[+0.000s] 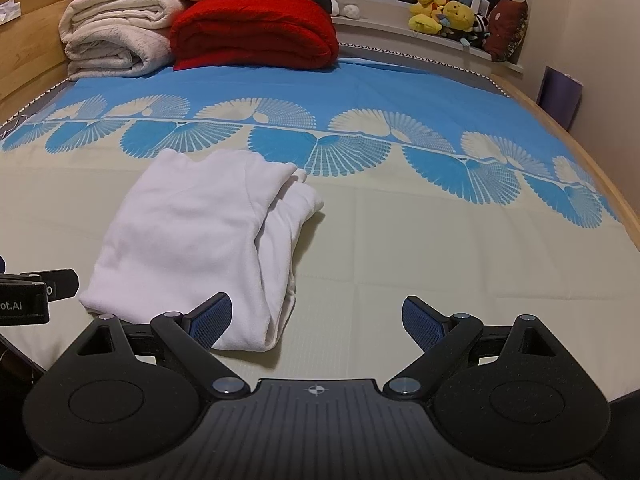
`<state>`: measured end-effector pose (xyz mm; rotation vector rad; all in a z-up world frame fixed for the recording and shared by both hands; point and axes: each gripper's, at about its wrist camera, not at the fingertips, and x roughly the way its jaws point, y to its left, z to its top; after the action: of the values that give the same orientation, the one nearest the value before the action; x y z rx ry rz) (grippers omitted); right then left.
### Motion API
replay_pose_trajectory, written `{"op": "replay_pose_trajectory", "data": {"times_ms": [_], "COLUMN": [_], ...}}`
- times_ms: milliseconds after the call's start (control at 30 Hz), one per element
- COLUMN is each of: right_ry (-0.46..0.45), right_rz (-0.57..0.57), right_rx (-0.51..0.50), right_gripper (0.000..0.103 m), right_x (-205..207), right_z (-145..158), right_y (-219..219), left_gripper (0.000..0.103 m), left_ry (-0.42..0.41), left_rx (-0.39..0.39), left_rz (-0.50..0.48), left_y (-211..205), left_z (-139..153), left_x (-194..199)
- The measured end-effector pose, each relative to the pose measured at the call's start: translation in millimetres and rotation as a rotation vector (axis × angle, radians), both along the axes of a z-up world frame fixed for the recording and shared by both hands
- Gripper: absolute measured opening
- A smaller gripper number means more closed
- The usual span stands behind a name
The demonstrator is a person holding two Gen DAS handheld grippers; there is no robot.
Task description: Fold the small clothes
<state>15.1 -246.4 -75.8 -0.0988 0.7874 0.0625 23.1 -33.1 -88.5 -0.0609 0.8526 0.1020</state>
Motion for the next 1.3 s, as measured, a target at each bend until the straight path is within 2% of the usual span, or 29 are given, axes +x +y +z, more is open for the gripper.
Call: {"op": "replay_pose_trajectory", "data": {"times_ms": [1300], "right_ry": [0.018], "right_rz": [0.027], "right_rx": [-0.014], "right_gripper": [0.093], "right_x": [1.4], "right_z": [-3.5], "right_y": [-2.7], "left_gripper": [0.102], "left_ry": [0.032], "left_rx": [-0.034], "left_rz": [0.011], "left_y": [2.9], "left_z": [-2.9], "left_x": [3.9]}}
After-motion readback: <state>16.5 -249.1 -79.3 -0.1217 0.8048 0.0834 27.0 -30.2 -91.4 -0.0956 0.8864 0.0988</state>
